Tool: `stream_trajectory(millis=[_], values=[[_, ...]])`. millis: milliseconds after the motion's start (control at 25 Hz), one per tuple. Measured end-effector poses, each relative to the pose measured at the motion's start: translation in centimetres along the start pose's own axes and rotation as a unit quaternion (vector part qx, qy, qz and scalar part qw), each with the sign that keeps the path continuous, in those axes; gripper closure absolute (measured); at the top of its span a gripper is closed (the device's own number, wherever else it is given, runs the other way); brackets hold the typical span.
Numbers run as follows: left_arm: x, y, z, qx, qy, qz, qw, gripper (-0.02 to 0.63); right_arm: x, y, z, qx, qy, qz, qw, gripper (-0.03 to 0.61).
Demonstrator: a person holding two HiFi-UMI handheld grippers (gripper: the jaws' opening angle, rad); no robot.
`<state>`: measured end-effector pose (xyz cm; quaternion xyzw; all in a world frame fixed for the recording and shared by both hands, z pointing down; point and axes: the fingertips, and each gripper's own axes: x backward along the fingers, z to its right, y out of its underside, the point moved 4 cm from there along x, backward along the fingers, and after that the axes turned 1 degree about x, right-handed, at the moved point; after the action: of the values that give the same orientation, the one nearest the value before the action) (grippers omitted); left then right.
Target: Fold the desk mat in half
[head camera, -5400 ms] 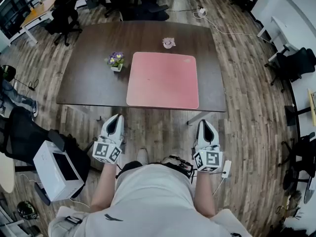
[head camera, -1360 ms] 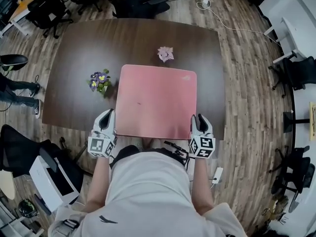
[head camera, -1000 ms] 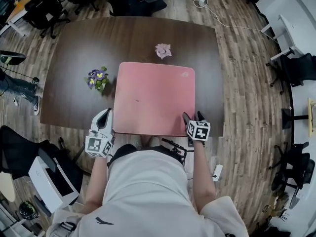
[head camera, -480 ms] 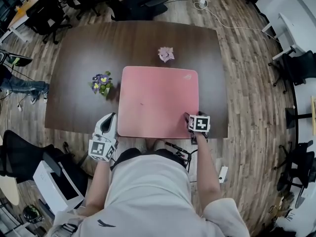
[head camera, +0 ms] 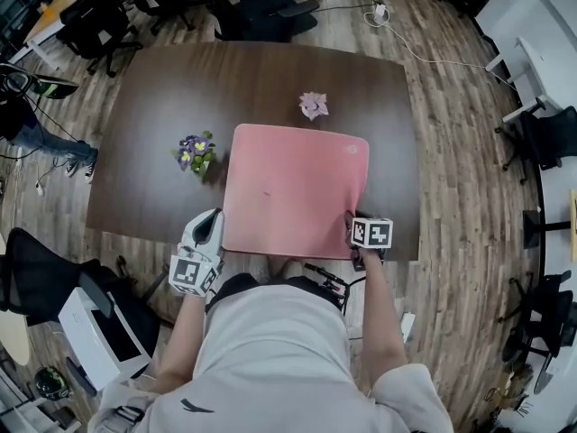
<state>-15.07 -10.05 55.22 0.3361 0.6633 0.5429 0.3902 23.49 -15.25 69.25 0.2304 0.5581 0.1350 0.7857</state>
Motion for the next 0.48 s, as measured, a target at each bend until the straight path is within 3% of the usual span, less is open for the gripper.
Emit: stream_trajectory(millis=[240,480], values=[[0.9,0.6,0.0,0.003,-0.003,-0.007,1.0000,0.609,2.8,-1.9,-2.5,-0.001,-0.044,0.043,0.998,0.538],[1.3,0.8,-0.1,0.005,-0.008,-0.009,0.9999,0.609,6.3,-4.7,-8.8,0.010,-0.109,0.085,0.990,0.541]])
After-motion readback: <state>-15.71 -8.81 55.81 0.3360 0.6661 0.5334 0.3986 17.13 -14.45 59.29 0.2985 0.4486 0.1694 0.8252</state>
